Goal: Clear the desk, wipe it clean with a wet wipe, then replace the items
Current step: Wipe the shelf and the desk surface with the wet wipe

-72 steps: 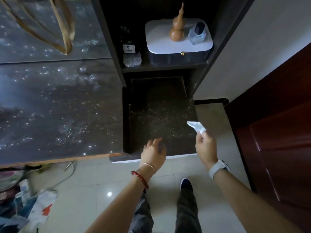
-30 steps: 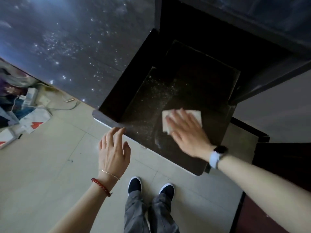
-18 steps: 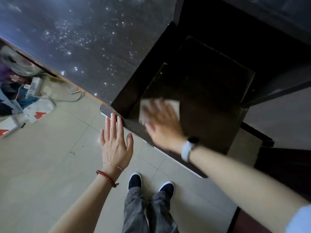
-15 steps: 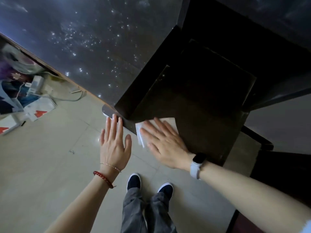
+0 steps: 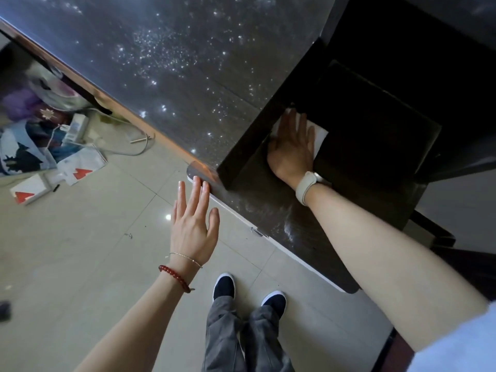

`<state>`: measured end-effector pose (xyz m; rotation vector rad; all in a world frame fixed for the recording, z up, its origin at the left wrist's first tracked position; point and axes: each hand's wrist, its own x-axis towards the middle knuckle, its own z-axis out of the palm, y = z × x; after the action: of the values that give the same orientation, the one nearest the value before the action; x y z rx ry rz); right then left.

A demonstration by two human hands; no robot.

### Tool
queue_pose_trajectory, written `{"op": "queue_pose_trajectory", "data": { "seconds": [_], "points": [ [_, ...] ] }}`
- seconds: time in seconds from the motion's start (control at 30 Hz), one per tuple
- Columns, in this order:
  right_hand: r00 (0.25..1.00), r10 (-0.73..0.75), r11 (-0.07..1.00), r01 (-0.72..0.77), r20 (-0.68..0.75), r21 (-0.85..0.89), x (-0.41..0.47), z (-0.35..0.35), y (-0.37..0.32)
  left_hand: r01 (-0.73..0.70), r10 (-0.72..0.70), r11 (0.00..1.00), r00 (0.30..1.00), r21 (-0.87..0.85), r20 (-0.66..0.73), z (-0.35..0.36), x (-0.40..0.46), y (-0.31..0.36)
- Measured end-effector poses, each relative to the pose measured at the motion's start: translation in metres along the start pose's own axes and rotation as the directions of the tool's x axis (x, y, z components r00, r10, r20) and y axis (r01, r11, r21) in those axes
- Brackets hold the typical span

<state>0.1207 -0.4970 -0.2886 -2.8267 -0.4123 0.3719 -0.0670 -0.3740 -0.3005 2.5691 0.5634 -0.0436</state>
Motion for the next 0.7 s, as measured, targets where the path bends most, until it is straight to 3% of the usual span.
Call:
{"op": "queue_pose_trajectory", "data": {
  "seconds": [0.13, 0.3, 0.5, 0.57, 0.7],
  "points": [
    [0.983, -0.183, 0.981, 0.182, -0.012, -0.059, -0.047, 0.018, -0.008, -0.016, 0.016, 1.000, 1.000, -0.026, -0.006, -0.002, 0.002, -0.005],
    [0.972, -0.233, 0.965, 0.235, 0.034, -0.118, -0.101, 0.038, -0.035, -0.029, 0.029, 0.996, 1.000, -0.083, 0.009, -0.007, 0.003, -0.011],
    [0.916, -0.393, 0.901, 0.400, 0.074, -0.169, -0.141, 0.041, 0.003, -0.050, 0.052, 0.998, 0.995, -0.029, 0.090, -0.016, 0.003, -0.012],
    [0.954, -0.299, 0.942, 0.299, 0.025, -0.153, -0.164, 0.041, 0.032, -0.031, 0.033, 0.999, 0.991, -0.012, 0.131, -0.018, 0.003, -0.009],
    [0.993, 0.089, 0.986, -0.099, -0.079, -0.131, -0.216, 0.035, 0.074, 0.003, 0.000, 1.000, 0.983, -0.017, 0.186, -0.026, 0.005, -0.003]
  ]
}}
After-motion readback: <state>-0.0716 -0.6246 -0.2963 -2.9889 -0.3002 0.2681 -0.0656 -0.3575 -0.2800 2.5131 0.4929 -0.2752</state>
